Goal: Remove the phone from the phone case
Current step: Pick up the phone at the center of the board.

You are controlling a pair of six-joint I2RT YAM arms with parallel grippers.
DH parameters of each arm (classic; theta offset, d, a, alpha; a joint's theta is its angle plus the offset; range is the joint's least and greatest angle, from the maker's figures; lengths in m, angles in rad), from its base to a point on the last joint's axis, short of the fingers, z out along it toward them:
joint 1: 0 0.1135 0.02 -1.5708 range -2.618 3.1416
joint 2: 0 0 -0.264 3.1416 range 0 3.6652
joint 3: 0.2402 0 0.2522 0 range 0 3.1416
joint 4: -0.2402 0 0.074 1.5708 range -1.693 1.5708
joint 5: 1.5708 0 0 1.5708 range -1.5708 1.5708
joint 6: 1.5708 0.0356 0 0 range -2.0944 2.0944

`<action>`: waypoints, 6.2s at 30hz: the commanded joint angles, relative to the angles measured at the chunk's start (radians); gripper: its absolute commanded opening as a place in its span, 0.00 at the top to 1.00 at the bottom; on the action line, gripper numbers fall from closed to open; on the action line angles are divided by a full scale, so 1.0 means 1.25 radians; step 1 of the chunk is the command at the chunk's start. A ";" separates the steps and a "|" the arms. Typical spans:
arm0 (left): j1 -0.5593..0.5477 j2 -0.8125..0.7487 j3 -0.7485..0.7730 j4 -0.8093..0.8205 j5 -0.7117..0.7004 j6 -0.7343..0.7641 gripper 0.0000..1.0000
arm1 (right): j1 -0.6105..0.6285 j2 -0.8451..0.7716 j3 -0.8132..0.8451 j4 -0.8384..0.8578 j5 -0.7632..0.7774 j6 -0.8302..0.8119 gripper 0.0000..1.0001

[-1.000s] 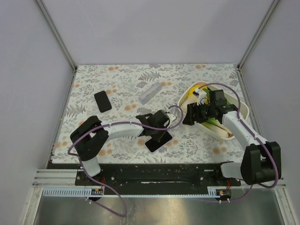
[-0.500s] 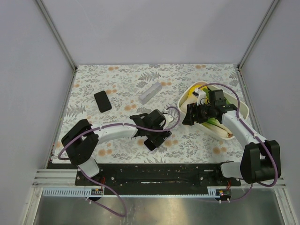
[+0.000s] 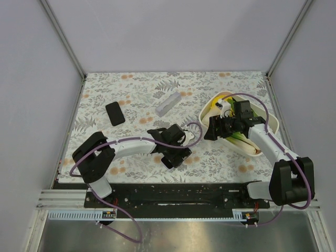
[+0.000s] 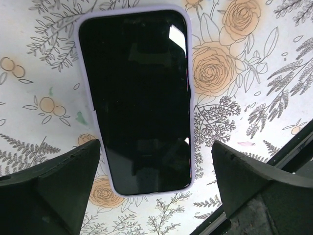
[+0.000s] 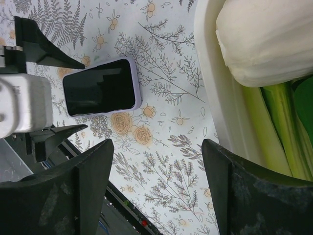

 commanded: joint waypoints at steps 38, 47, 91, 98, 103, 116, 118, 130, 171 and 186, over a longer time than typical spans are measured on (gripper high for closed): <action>-0.013 0.159 -0.003 0.046 -0.093 -0.042 0.14 | -0.016 -0.014 0.011 0.009 -0.020 -0.020 0.19; -0.015 0.141 -0.004 0.044 -0.078 -0.019 0.50 | -0.032 0.005 0.015 0.006 -0.036 -0.014 0.19; -0.015 -0.068 0.076 0.050 -0.004 0.059 1.00 | 0.144 0.337 0.123 0.106 -0.228 0.134 0.21; -0.015 -0.072 0.083 0.050 -0.008 0.058 1.00 | 0.181 0.376 0.122 0.112 -0.253 0.132 0.24; -0.015 -0.075 0.088 0.052 -0.019 0.058 1.00 | 0.186 0.392 0.122 0.117 -0.291 0.135 0.32; -0.013 -0.069 0.082 0.069 -0.029 0.053 1.00 | 0.189 0.380 0.123 0.127 -0.363 0.131 0.97; -0.013 -0.070 0.080 0.070 -0.031 0.055 1.00 | 0.189 0.377 0.124 0.125 -0.364 0.130 1.00; 0.010 -0.100 0.075 0.062 0.032 0.062 0.22 | 0.160 0.301 0.143 0.063 -0.329 0.075 1.00; 0.288 -0.230 0.207 -0.002 0.719 0.172 0.15 | 0.292 0.115 0.598 -0.500 -0.205 -0.469 1.00; 0.274 -0.181 0.175 0.058 0.779 0.145 0.41 | 0.294 0.102 0.610 -0.451 -0.207 -0.414 1.00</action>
